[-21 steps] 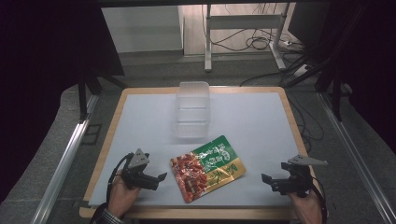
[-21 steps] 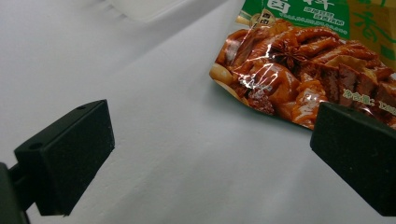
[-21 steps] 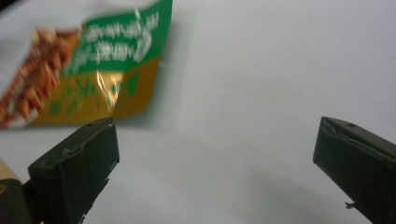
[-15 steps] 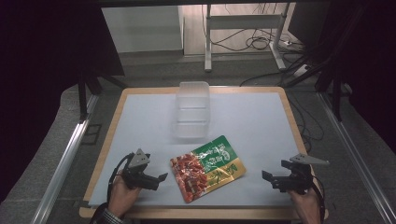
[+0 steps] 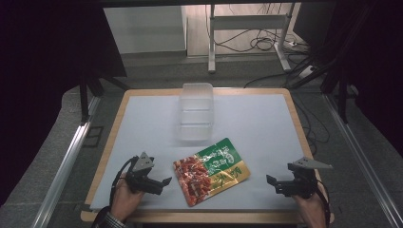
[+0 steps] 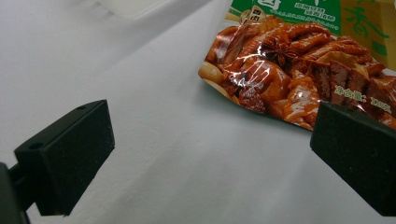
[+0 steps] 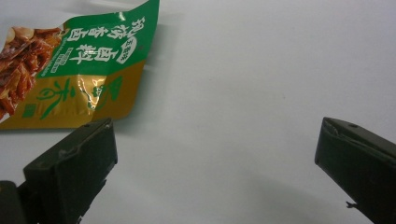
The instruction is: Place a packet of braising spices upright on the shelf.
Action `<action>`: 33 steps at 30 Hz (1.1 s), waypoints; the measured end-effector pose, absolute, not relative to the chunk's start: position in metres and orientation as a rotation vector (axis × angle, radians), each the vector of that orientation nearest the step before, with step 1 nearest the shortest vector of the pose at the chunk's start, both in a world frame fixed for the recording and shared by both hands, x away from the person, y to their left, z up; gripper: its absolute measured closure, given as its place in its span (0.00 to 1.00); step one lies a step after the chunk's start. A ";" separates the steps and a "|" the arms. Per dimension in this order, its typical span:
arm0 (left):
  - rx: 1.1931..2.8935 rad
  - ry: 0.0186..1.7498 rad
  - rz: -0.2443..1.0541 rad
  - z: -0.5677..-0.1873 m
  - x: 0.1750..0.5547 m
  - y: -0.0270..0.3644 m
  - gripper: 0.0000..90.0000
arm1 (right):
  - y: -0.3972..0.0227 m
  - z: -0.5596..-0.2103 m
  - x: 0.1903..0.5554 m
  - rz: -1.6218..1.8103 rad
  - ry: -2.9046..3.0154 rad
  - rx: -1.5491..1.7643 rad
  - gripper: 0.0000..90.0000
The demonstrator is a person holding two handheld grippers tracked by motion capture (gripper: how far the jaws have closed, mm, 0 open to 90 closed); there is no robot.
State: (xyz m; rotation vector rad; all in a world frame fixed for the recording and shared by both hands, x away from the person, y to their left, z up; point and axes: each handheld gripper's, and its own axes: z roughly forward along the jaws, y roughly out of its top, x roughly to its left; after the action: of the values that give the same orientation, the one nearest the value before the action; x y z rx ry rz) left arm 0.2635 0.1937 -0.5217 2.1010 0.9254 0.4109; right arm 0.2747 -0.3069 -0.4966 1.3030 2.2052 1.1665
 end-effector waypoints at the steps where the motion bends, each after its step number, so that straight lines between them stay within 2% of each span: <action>1: 2.102 0.926 0.412 -0.522 0.263 0.194 0.00 | -0.306 -0.497 0.275 1.166 2.204 1.303 0.00; 33: 2.093 0.949 0.437 -0.521 0.264 0.195 0.00 | -0.281 -0.498 0.281 1.173 2.252 1.152 0.00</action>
State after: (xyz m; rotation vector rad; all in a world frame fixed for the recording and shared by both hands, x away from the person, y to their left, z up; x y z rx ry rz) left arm 0.2637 0.1951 -0.5213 2.0933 0.9486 0.4368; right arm 0.2814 -0.2811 -0.4975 1.1521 2.2521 1.1728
